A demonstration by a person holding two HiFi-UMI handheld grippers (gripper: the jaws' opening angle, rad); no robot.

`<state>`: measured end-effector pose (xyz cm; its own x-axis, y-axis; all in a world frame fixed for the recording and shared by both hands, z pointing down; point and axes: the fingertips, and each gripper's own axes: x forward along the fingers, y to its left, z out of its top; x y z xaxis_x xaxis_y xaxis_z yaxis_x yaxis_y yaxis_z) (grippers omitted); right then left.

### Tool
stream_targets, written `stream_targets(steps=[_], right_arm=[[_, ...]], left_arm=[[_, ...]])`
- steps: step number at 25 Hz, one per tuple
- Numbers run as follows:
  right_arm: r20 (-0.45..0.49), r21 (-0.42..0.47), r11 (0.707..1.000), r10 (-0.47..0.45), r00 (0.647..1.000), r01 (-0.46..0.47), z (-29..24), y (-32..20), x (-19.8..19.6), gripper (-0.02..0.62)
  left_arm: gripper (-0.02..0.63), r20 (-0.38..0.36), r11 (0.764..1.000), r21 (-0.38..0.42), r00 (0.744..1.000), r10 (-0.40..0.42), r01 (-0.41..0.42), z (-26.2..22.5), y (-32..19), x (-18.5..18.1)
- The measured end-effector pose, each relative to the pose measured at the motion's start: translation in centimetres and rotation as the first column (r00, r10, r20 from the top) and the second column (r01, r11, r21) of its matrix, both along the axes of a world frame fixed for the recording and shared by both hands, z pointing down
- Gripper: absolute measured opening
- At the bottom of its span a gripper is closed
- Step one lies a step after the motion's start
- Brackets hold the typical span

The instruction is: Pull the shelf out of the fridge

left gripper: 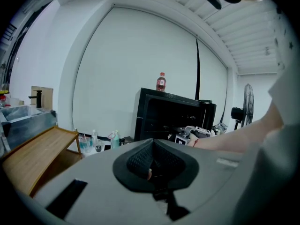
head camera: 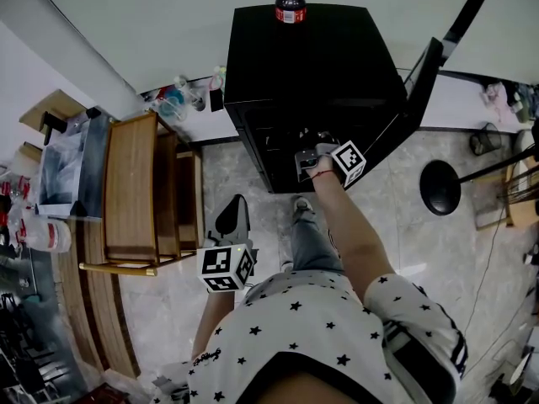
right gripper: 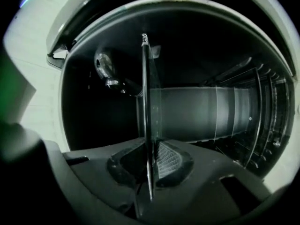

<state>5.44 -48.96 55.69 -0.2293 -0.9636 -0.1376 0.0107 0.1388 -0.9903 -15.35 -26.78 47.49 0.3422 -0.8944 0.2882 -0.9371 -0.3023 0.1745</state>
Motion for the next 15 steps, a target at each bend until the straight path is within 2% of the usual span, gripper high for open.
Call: stream_targets(steps=[15], right_arm=[[0.023,-0.010,1.000,0.008,1.000,-0.008,0.2,5.5,-0.3,0.014]], left_arm=[[0.012,-0.015,1.000,0.021,1.000,0.008,-0.008,-0.5,3.7,-0.3]])
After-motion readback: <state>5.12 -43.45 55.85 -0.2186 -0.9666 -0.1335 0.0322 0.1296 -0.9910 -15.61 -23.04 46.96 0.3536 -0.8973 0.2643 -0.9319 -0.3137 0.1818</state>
